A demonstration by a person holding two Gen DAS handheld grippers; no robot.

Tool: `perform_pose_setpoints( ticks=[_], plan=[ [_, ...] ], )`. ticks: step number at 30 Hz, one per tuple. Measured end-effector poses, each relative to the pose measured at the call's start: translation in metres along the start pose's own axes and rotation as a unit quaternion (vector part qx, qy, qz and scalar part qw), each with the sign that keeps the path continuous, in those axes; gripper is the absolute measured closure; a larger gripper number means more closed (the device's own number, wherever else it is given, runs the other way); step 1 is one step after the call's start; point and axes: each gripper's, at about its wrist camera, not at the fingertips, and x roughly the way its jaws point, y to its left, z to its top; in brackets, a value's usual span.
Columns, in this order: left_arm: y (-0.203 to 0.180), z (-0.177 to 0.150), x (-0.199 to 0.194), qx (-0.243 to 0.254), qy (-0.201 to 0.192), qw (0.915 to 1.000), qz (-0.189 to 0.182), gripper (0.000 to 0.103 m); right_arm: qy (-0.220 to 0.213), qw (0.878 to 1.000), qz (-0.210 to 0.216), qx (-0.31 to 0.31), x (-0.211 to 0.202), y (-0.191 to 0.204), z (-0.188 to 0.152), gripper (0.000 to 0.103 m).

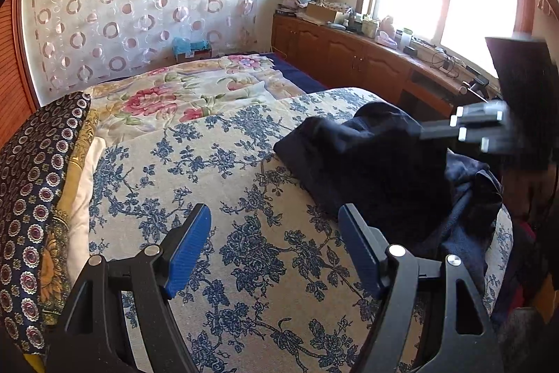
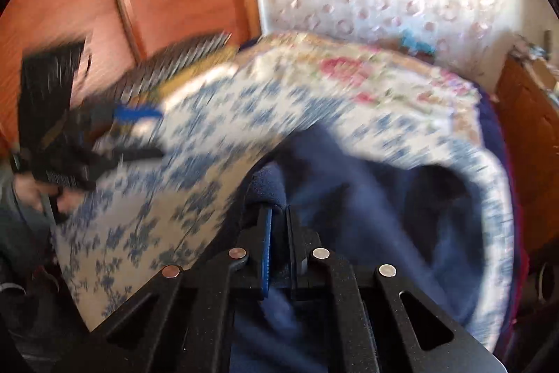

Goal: Fold small clothes

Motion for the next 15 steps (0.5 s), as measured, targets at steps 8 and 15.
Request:
perform_pose_setpoints(
  ticks=[8,15],
  plan=[
    [-0.009,-0.001,0.013,0.003,0.014,0.9999,-0.008,0.027,-0.005,0.995,-0.098,0.03,-0.011,-0.086,0.031,0.096],
    [-0.021,-0.002,0.021,0.011,0.029,0.9995,-0.012,0.027,0.025,0.988,-0.13,0.078,0.023,-0.126,0.031,0.096]
  ],
)
